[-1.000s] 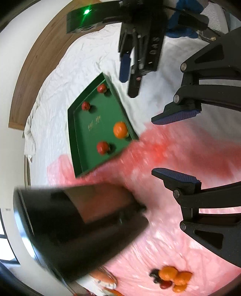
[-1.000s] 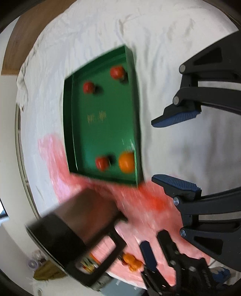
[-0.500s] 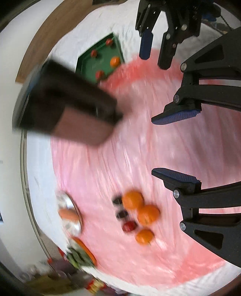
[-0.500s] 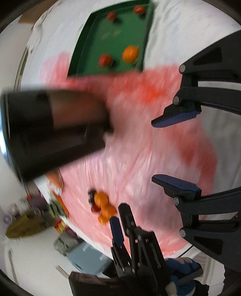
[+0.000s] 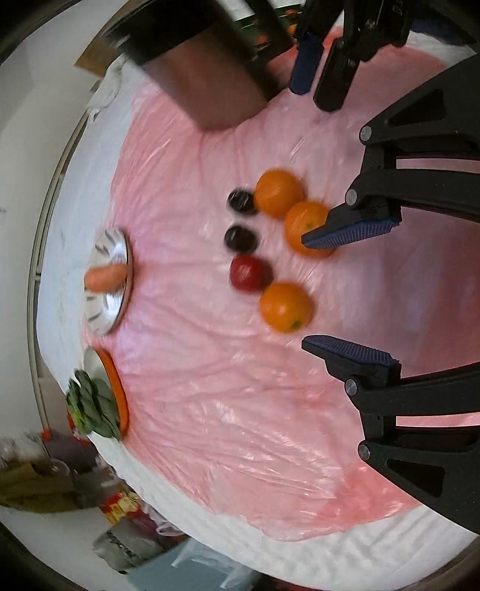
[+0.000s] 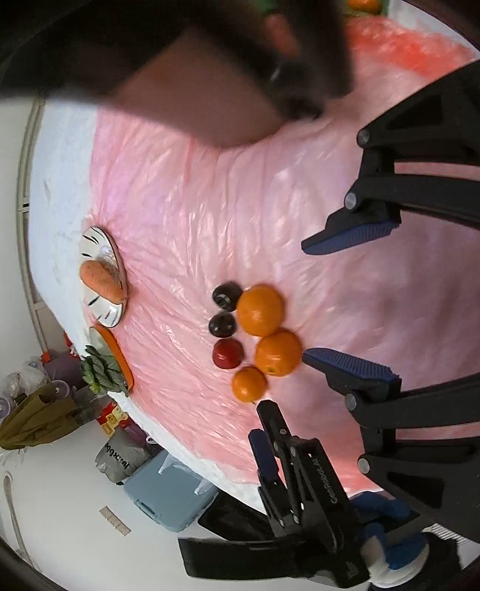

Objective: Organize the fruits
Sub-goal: 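Move both open tools back to the remaining fruit, then grasp a large orange with the right tool while the left tool grasps an orange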

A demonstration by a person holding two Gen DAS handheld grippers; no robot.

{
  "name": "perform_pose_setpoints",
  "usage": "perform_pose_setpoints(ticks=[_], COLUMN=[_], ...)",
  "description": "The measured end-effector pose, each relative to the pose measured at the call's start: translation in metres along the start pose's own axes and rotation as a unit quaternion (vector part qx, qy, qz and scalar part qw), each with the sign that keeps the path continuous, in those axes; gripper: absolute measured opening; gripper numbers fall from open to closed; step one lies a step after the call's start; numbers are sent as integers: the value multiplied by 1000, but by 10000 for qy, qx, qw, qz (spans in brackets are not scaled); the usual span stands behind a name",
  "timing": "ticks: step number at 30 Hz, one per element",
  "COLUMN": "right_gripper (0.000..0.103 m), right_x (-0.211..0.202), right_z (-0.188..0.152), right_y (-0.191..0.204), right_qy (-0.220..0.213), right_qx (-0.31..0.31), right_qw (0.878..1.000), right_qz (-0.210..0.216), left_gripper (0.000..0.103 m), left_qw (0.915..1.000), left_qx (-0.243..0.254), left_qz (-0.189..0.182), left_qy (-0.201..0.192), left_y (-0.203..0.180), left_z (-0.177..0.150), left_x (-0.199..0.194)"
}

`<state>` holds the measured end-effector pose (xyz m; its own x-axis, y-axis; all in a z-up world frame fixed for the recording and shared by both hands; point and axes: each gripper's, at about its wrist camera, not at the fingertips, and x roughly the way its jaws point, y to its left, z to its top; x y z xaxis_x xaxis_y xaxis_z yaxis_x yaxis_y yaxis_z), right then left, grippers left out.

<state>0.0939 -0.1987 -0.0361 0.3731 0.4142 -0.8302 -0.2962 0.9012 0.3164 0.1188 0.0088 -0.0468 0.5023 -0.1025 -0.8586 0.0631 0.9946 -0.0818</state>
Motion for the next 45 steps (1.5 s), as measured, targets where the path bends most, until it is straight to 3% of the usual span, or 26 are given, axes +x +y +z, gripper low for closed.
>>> perform_pose_setpoints(ticks=[9, 21, 25, 30, 38, 45], right_gripper=[99, 96, 95, 85, 83, 83], right_x=[56, 87, 94, 93, 76, 54], right_z=[27, 32, 32, 30, 32, 33], right_y=[2, -1, -9, -13, -10, 3], right_qy=[263, 441, 501, 541, 330, 97], right_qx=[475, 1046, 1389, 1511, 1409, 1015], right_qw=[9985, 9935, 9890, 9867, 9889, 9947], right_qz=[21, -2, 98, 240, 327, 96], left_gripper=[43, 43, 36, 36, 36, 35], left_qw=[9995, 9988, 9990, 9992, 9994, 9997], left_qx=[-111, 33, 56, 39, -85, -75], left_qz=[-135, -55, -110, -195, -274, -215], left_qy=[255, 477, 428, 355, 177, 27], left_y=[13, 12, 13, 14, 20, 21], left_z=[14, 9, 8, 7, 5, 3], left_x=[39, 63, 64, 60, 42, 27])
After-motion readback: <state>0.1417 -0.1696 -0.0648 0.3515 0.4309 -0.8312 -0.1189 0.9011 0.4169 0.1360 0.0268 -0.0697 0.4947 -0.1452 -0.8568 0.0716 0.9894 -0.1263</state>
